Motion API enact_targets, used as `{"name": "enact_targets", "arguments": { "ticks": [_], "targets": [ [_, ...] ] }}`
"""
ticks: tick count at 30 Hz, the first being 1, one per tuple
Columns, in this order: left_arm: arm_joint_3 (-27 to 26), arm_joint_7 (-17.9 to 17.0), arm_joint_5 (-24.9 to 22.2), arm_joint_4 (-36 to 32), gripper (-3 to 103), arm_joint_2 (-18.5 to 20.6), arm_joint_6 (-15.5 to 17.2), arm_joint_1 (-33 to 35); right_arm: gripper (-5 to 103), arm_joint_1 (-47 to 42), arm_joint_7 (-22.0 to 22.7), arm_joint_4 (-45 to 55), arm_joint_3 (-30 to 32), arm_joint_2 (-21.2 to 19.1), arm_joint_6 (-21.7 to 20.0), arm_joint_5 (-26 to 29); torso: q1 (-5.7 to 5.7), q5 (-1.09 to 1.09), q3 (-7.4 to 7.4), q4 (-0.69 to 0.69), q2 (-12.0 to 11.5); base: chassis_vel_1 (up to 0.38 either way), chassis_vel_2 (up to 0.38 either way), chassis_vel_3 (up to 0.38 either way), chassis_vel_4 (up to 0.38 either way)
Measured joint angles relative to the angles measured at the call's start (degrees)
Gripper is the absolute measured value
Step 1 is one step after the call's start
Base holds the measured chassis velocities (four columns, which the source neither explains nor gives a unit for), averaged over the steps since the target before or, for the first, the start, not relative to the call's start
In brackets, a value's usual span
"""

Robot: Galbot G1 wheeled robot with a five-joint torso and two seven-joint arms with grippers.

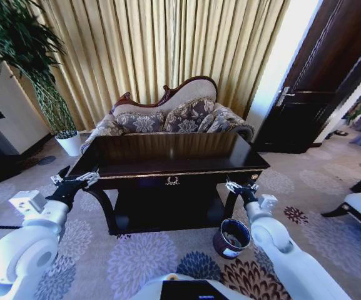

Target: Move to the front of the table and place the trash on the table into the trash bin.

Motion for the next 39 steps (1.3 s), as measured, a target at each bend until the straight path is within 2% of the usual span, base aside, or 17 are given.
{"name": "enact_targets", "arguments": {
  "ticks": [5, 10, 15, 20, 34, 39],
  "targets": [
    [0.3, 1.37, 3.47, 0.0, 100, -0.1, -1.53, 0.56, 100, -1.02, 0.75, 5.22, 0.55, 0.18, -0.76, -0.13, 0.01, -0.01, 0.0, 0.02, 0.0, 0.0, 0.0, 0.0, 0.0],
    [0.44, 1.94, 4.27, 0.0, 100, -0.28, -2.0, 0.72, 100, -1.71, 0.87, 7.28, 0.87, 0.22, -0.92, -0.12, 0.0, 0.0, 0.0, 0.01, 0.0, 0.0, 0.0, 0.0, 0.0],
    [-0.03, 4.2, 5.29, 0.0, 100, -0.02, -1.88, 1.11, 100, -2.56, 0.89, 9.0, 1.78, -0.24, -0.97, -0.1, 0.0, 0.0, 0.0, 0.01, 0.0, 0.0, 0.0, 0.0, 0.0],
    [-0.06, 4.33, 5.35, 0.0, 100, 0.16, -0.57, 1.15, 100, -2.97, 0.87, 9.86, 1.54, -0.83, -1.24, -0.11, 0.0, 0.0, 0.0, 0.01, 0.0, 0.0, 0.0, 0.0, 0.0],
    [2.16, 4.94, 5.04, 0.0, 100, 0.11, -0.04, 0.71, 100, -4.51, 0.8, 11.75, 0.35, -1.01, -1.73, -0.38, 0.0, 0.0, 0.0, 0.01, 0.0, 0.0, 0.0, 0.0, 0.0],
    [3.98, 3.78, 5.55, 0.0, 100, -1.02, 0.68, 0.65, 100, -4.44, 0.79, 11.74, 0.24, -1.0, -1.73, -0.4, 0.01, 0.0, 0.01, 0.01, -0.01, 0.0, 0.0, 0.0, 0.0]
  ]
}}
